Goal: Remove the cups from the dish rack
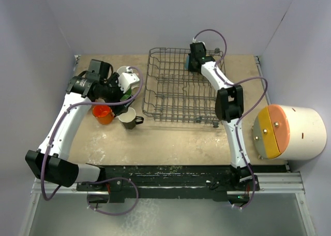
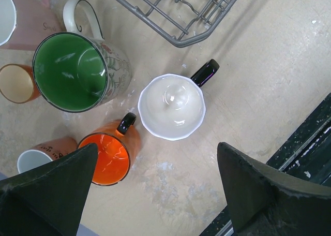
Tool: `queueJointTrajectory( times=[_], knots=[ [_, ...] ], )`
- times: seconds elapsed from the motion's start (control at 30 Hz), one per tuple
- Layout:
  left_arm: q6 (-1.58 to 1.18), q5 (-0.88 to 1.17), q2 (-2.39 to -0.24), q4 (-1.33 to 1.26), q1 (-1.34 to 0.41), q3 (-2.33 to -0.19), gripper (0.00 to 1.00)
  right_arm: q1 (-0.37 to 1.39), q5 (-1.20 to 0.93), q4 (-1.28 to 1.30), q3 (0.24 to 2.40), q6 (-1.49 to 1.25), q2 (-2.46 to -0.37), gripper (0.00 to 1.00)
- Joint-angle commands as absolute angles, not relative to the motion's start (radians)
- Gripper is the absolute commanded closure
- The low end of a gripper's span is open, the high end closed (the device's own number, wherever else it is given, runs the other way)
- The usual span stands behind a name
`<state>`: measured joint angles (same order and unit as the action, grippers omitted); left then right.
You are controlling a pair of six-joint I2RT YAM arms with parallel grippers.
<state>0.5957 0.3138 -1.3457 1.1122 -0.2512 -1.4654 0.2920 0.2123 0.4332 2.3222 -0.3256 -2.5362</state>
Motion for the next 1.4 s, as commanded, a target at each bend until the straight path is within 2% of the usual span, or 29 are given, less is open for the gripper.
queueJointTrajectory(
  times=[0.0,0.2,0.33,0.5,0.77,1.03,1.37],
  knots=[
    [0.608,0.319,-1.310,1.071,-0.254,-1.455,0.01,0.320,0.245,0.384,2.363,-0.290,-2.358,1.00],
    [0.607,0.319,-1.304,1.040,-0.255,-1.455,0.01,0.366,0.246,0.417,2.368,-0.271,-2.261,1.00],
    [0.599,0.323,-1.295,0.996,-0.255,-1.445,0.01,0.403,0.218,0.452,2.294,-0.300,-2.160,1.00],
    [0.630,0.373,-1.245,0.890,-0.254,-1.375,0.01,0.456,0.091,0.441,2.041,-0.414,-1.962,1.00],
    [0.734,0.503,-1.177,0.821,-0.254,-1.266,0.01,0.570,-0.150,0.219,1.489,-0.674,-1.586,1.00],
    [0.850,0.601,-1.101,0.901,-0.255,-1.264,0.01,0.717,-0.186,0.105,1.312,-0.851,-1.388,1.00],
    [0.932,0.655,-0.955,0.859,-0.254,-1.216,0.00,0.750,-0.450,-0.501,0.953,-1.322,-1.293,1.00]
  ],
)
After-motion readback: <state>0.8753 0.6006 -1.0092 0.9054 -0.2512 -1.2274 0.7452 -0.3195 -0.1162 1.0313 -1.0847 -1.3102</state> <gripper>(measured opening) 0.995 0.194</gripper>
